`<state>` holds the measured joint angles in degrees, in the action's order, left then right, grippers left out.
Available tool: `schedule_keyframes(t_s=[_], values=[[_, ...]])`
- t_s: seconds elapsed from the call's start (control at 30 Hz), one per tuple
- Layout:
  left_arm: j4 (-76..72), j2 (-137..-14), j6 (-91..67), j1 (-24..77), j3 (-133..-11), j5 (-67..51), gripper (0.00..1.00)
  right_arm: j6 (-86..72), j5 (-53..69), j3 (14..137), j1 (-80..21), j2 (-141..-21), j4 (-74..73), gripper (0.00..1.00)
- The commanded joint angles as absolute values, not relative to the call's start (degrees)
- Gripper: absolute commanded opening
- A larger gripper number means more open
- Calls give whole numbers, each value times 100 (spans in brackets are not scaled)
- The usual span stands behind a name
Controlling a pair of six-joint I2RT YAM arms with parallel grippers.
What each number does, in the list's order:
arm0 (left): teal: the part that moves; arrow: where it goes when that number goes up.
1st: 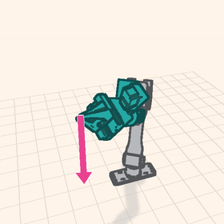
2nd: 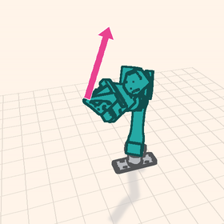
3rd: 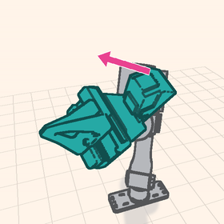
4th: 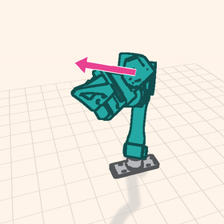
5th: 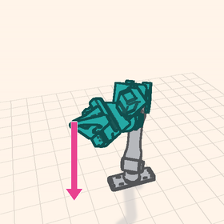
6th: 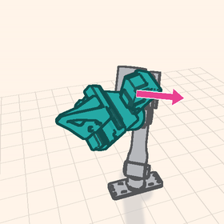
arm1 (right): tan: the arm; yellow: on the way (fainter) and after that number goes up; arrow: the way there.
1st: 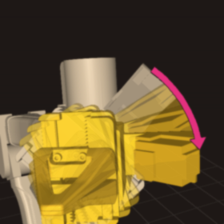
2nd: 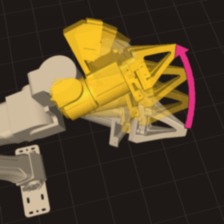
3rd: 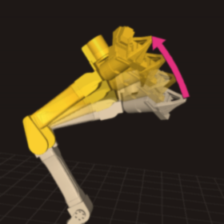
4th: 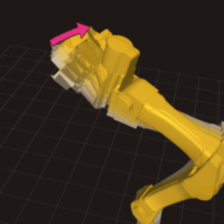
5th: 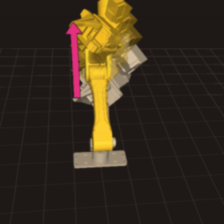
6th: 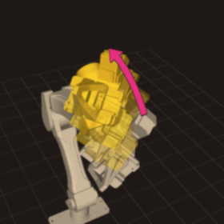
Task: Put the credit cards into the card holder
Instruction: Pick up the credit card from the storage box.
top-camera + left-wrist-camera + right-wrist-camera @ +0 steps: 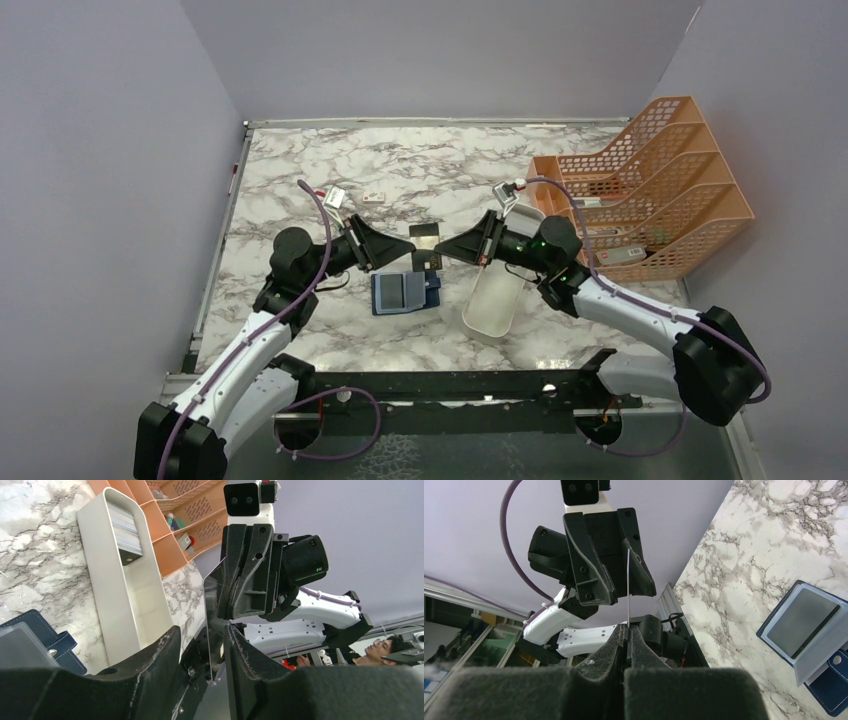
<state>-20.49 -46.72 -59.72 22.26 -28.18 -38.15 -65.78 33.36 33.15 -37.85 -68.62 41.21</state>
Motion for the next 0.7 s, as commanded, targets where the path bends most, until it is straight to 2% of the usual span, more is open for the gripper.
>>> schedule_keyframes(t_s=[0.0, 0.17, 0.23, 0.27, 0.37, 0.43, 0.53, 0.67], values=[[-2413, -4730, -6108, 2272, -2692, -3988, 37, -6662, 3509, 3346, -3864, -7026, 4509, 1], [-2536, -4783, -6165, 2293, -2637, -4024, 26, -6653, 3517, 3365, -3906, -7194, 4524, 1], [-2553, -4796, -6164, 2294, -2624, -4034, 13, -6645, 3526, 3373, -3919, -7257, 4522, 1], [-2559, -4793, -6169, 2297, -2627, -4028, 2, -6645, 3527, 3375, -3924, -7286, 4518, 1], [-2562, -4782, -6139, 2296, -2563, -4012, 0, -6426, 3557, 3437, -3930, -7358, 4329, 3], [-2538, -4761, -6108, 2288, -2491, -3966, 0, -5933, 3524, 3643, -3927, -7354, 3629, 14], [-2151, -4783, -6013, 2281, -2389, -3829, 0, -5093, 3173, 4017, -3928, -7215, 2362, 36], [-996, -4962, -5298, 2260, -2465, -3457, 0, -4224, 2346, 4358, -3929, -6973, 1149, 52]])
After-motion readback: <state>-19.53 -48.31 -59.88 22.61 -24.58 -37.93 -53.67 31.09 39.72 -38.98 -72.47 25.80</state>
